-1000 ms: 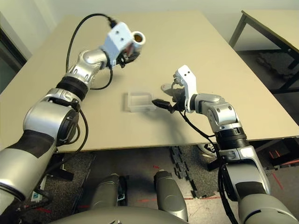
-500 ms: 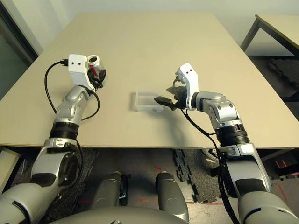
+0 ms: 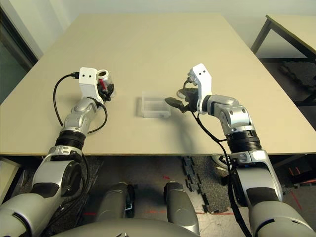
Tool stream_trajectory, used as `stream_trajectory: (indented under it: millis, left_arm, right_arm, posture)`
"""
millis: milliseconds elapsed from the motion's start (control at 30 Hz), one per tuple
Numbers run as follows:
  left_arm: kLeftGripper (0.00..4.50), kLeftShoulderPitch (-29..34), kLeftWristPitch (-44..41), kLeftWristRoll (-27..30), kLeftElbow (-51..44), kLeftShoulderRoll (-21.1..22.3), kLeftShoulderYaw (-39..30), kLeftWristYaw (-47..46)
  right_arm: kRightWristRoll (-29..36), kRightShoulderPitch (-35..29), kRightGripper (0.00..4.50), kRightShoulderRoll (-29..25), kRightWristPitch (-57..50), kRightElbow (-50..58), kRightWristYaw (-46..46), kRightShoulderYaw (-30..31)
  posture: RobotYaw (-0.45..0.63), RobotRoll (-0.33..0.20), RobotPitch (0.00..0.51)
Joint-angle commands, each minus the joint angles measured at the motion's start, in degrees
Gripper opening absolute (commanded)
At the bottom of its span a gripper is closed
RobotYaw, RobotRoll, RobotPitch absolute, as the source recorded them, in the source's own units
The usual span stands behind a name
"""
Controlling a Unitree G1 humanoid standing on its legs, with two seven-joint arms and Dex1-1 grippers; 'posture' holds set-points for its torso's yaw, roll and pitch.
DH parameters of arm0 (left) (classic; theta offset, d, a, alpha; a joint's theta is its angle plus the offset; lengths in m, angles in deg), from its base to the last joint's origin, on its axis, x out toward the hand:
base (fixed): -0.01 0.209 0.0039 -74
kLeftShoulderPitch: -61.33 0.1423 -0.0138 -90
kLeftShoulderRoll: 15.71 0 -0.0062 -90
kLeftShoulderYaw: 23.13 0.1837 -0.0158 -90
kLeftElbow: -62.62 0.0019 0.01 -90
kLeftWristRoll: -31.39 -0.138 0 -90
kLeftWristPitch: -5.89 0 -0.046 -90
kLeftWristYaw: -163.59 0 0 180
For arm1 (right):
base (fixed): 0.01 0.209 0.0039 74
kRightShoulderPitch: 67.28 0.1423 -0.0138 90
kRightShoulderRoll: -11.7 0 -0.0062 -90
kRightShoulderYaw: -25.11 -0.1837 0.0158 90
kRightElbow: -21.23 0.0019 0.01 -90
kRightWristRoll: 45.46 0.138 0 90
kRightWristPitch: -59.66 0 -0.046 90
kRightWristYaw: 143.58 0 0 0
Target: Pour the medicine from the bottle into the box.
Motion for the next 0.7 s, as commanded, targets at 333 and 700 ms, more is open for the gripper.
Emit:
stream_trajectory:
  millis: [333,700]
  left_arm:
    - [4.48,1.03,1.22,-0.19,2.03,0.75,1.22,-0.04]
    - [4.48,3.08,0.2,0.4,-2.11,0.09,1.34,0.04]
  right_arm:
    - [0.06,-0.19,4.5,-0.59,-1.34,2.22,1.45,-0.26]
    - [0.17,-0.66,4.5,-0.66,-1.92,3.31,1.76,-0.33]
  posture:
    - [-0.08,0.0,0.08]
    - [-0.09,0.0,0.087]
